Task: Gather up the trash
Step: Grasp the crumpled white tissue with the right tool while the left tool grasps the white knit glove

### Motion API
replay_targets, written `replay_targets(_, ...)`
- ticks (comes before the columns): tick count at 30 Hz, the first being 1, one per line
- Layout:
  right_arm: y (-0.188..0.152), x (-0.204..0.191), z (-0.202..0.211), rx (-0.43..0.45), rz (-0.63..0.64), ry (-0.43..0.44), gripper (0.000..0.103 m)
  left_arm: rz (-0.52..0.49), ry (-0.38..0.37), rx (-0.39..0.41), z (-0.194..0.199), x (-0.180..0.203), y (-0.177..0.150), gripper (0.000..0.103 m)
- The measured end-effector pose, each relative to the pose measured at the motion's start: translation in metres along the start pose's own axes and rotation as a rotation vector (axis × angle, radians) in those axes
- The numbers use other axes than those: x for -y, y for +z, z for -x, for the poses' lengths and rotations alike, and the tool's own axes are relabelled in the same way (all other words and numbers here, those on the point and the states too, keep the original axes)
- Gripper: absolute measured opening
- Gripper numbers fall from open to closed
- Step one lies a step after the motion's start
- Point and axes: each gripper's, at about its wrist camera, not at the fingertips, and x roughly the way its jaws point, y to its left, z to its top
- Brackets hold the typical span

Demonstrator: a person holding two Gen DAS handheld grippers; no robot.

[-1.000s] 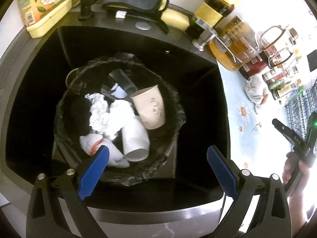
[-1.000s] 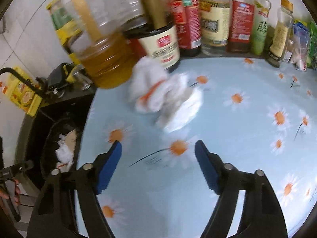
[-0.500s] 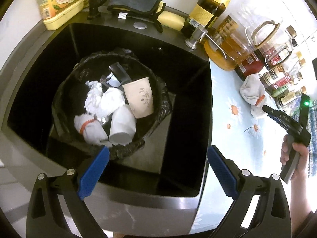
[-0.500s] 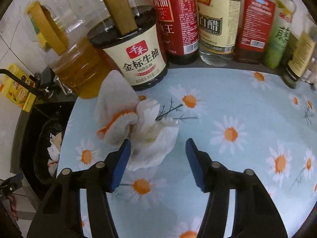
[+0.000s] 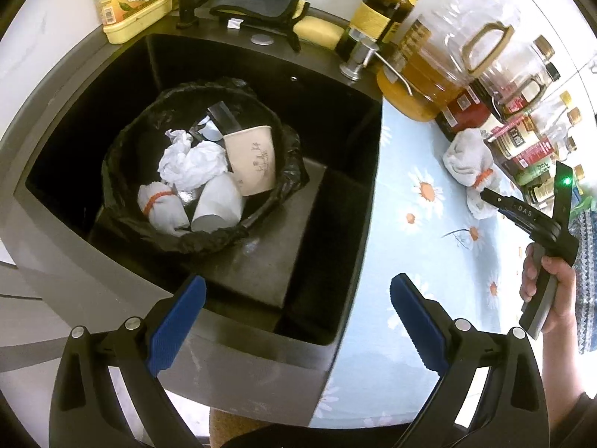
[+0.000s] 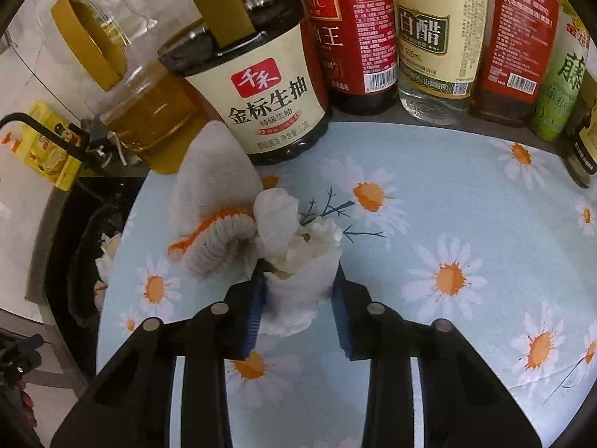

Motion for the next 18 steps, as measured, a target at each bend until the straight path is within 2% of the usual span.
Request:
replay_targets(6, -0.009, 0.013, 0.017, 0.014, -0.019, 0.055, 0.033, 0.000, -0.032, 0.004, -0.001, 0.022, -0.001, 0.096)
replay_targets(18, -0.041, 0.046, 0.068, 0.075, -0.073, 0.106, 0.033, -0.171, -0.051, -0.022, -0.020, 0.088, 0.017, 0.096)
